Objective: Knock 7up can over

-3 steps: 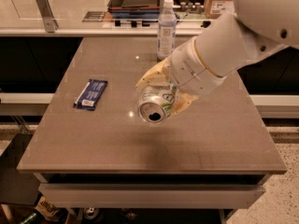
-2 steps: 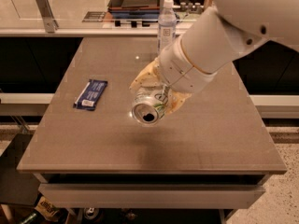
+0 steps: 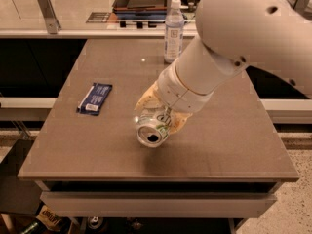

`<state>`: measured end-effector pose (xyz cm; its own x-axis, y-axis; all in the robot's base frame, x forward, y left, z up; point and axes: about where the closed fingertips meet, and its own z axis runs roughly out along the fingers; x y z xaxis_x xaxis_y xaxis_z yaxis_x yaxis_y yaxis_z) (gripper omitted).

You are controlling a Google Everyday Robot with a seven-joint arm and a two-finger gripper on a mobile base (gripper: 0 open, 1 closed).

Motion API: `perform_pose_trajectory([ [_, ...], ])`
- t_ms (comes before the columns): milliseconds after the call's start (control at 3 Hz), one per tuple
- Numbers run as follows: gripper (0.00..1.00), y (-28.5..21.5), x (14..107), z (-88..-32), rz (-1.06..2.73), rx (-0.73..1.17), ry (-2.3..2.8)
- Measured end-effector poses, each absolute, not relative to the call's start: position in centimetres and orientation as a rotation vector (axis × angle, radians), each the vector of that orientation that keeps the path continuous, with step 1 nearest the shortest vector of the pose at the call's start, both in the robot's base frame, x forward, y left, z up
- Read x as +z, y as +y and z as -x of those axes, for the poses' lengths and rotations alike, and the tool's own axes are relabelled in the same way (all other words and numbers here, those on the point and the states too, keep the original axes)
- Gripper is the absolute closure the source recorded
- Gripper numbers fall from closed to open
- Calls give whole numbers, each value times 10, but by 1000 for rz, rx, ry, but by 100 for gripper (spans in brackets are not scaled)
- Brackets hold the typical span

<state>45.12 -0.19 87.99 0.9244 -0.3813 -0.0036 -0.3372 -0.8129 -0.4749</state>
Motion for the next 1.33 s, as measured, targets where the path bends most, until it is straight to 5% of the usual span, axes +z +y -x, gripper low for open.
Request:
perform_pose_trajectory([
  [667,100,-11,821,-450,2690,-74,523],
  [1333,61,-13,823,-450,2696,-69,527],
])
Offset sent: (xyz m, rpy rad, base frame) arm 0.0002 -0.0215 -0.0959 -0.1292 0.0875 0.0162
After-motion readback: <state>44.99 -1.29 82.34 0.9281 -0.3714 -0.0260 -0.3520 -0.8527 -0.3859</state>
